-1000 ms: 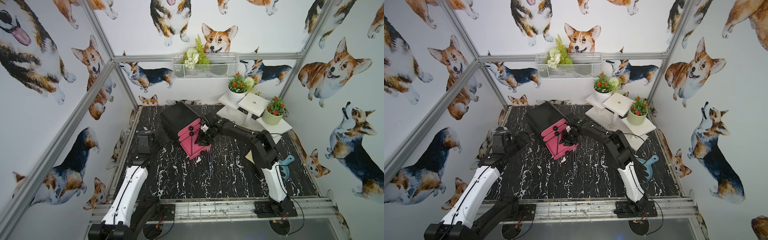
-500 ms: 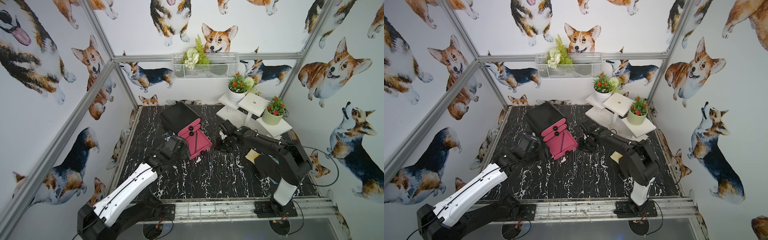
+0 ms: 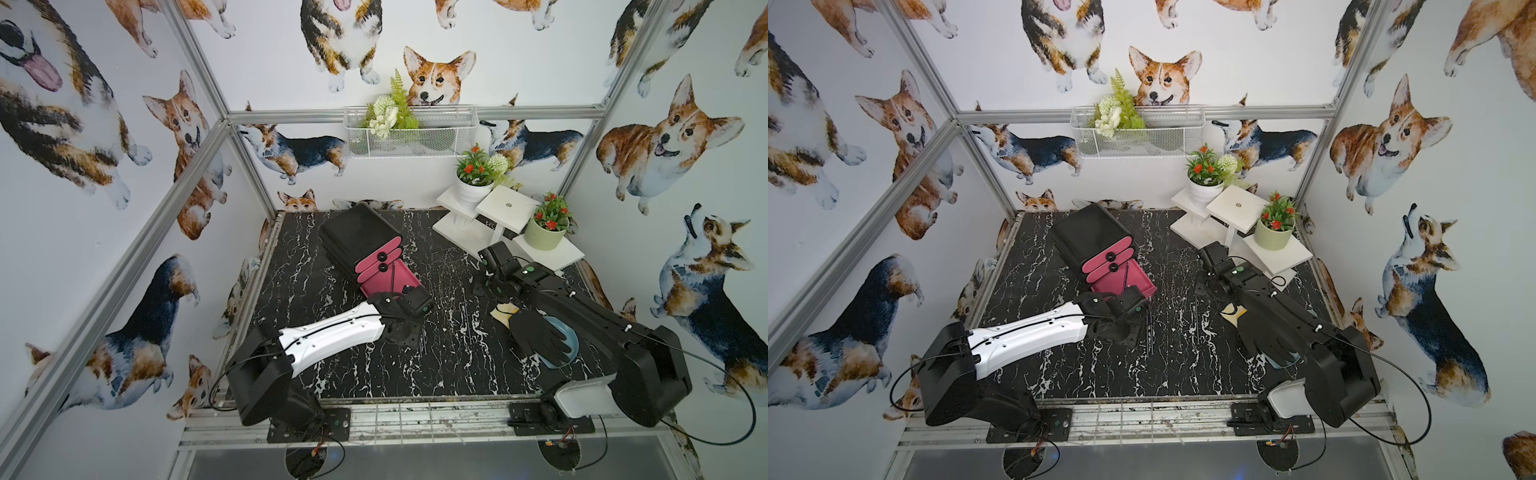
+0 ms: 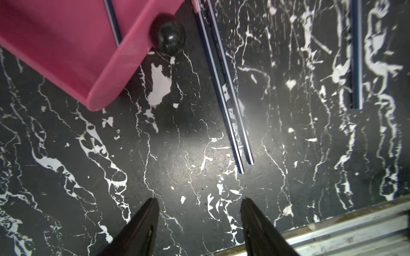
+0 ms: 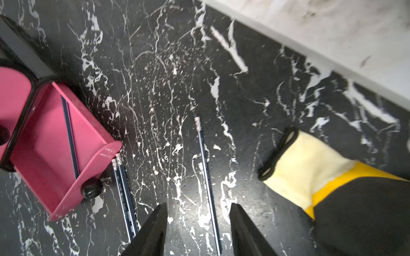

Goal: Please place the pencils in the drawer according to their color
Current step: Pick up the pencil from the center of the board.

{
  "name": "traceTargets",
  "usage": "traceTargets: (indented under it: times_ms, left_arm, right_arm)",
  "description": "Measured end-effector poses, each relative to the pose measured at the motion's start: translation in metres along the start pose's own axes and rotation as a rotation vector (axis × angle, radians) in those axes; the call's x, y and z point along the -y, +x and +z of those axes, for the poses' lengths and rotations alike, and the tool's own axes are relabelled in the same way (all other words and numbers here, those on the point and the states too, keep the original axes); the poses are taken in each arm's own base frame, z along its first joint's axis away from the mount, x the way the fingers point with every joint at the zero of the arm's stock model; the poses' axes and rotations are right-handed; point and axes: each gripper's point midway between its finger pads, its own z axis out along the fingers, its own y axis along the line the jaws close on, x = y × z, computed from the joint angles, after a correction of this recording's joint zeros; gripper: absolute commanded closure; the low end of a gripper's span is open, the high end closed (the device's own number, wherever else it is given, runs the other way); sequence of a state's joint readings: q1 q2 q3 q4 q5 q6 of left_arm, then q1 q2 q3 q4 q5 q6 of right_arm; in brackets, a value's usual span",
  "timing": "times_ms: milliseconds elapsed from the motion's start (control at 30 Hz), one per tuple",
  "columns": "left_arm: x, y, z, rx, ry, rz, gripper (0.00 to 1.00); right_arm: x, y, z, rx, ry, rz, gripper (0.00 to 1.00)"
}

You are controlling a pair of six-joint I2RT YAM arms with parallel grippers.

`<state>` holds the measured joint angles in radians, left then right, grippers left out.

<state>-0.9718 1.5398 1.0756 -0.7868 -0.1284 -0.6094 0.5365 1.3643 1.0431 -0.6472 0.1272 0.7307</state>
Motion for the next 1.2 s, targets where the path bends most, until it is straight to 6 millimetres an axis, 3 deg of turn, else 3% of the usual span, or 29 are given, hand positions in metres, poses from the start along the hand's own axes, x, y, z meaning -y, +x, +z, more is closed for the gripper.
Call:
traceTargets:
  times_ms: [200,433,1200]
  left_arm:
    - [0.018,0.008,0.035,-0.053,-0.019,0.167,0.49]
    - [0.033,-0.006,0.058,-0.05,-0.033,0.287,0.53]
    - [0.026,-0.012,0.076,-0.092,-0.006,0.296,0.6]
  right_arm:
    - [0.016,-0.006,-0.005,0.035,0.049,0.006,0.48]
    - [0.019,-0.006,-0.004,0.036,0.058,0.0,0.49]
    - [0.019,0.002,0.0,-0.002,0.047,0.0,0.51]
